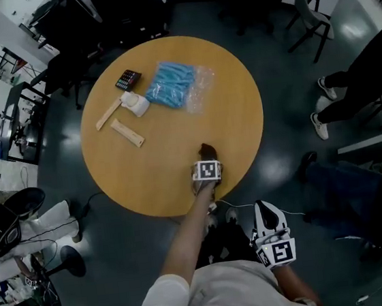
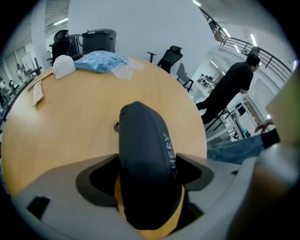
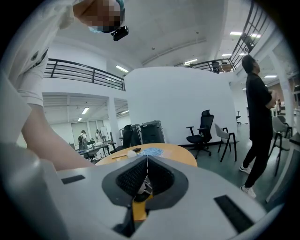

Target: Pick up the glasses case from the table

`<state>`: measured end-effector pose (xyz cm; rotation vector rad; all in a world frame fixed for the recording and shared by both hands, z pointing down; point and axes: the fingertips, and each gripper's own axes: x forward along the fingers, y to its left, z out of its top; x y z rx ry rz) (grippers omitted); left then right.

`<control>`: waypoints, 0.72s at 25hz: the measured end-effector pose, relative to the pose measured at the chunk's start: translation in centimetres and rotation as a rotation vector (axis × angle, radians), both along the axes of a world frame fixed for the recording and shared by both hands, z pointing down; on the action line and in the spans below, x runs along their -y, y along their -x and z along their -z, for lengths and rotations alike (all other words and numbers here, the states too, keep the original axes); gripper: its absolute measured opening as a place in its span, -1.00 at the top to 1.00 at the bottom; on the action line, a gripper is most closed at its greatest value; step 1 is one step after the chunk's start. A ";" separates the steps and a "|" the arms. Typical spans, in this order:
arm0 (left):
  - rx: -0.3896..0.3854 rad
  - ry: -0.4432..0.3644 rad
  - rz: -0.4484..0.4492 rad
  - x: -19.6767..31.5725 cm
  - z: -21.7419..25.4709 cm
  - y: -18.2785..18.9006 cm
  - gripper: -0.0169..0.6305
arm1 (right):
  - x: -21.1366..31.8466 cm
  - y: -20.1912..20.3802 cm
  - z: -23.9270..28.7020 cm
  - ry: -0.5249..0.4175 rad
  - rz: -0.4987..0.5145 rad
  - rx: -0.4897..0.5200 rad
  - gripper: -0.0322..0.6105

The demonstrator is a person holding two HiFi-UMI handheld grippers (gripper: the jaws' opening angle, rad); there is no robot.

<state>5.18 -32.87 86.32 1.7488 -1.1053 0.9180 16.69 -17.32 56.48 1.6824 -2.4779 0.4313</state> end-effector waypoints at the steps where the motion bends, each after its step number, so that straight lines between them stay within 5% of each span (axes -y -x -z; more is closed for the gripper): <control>1: 0.026 -0.021 0.011 0.4 0.0 0.5 -0.18 | 0.0 0.0 -0.1 0.000 -0.001 0.000 0.85; 11: 0.090 -0.140 -0.046 -1.6 3.8 3.3 -0.09 | -0.1 0.2 0.7 -0.016 0.006 -0.012 0.85; 18: -0.071 -0.509 -0.021 -5.0 16.4 4.4 -0.09 | 0.0 2.5 3.2 -0.087 0.065 -0.027 0.85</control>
